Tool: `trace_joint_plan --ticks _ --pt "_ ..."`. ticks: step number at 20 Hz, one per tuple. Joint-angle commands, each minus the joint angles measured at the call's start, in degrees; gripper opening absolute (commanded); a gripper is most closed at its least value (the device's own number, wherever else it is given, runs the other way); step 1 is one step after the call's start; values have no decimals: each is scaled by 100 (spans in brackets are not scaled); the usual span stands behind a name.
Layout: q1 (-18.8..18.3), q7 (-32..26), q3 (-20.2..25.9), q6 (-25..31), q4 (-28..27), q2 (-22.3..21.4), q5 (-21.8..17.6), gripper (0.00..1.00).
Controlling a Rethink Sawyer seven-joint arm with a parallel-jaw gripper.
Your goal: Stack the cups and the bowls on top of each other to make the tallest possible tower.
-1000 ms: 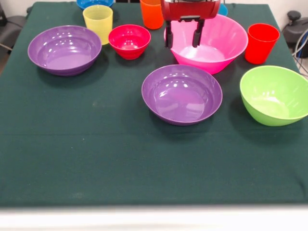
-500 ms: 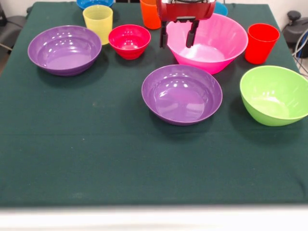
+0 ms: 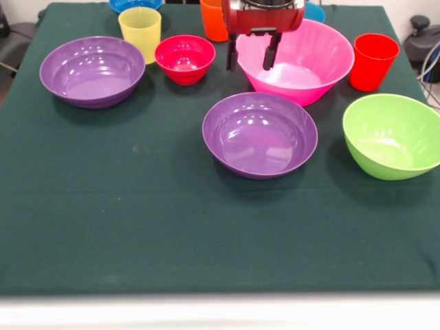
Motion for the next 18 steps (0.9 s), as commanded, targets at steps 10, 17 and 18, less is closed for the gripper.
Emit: trace_joint_plan --ticks 10,17,18 --pt "82 -178 133 -537 -1344 783 -776 100" --pt "79 -35 -93 -535 -1915 1090 -887 100" --pt "74 -38 -110 -520 -1982 1133 -897 100"
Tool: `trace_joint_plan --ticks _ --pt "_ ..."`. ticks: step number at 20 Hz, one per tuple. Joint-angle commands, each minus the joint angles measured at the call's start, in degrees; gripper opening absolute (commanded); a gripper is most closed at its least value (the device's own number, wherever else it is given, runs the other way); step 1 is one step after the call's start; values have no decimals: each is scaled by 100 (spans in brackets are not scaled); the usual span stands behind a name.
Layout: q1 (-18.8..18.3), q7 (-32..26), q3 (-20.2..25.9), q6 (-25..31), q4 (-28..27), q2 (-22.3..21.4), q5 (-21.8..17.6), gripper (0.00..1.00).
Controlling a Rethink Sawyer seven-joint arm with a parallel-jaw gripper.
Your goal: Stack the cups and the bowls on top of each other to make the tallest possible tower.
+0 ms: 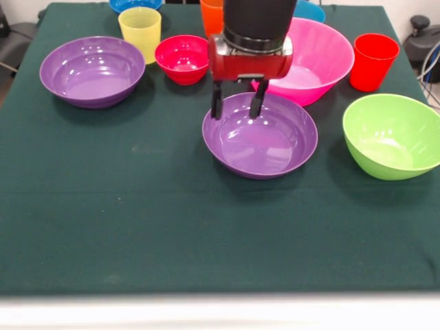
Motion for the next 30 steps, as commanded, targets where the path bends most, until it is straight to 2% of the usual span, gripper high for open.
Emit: trace_joint_plan --ticks 1,11,18,24,30 --pt "42 -39 -75 -162 -899 506 -521 100" --pt "46 -178 63 -184 -1158 773 -435 100" --pt "-385 -1089 974 133 -1018 958 -34 100" --pt "-510 -1251 1219 292 -1092 1067 -98 100" --pt "-529 -1175 1239 338 -1208 1152 -253 100"
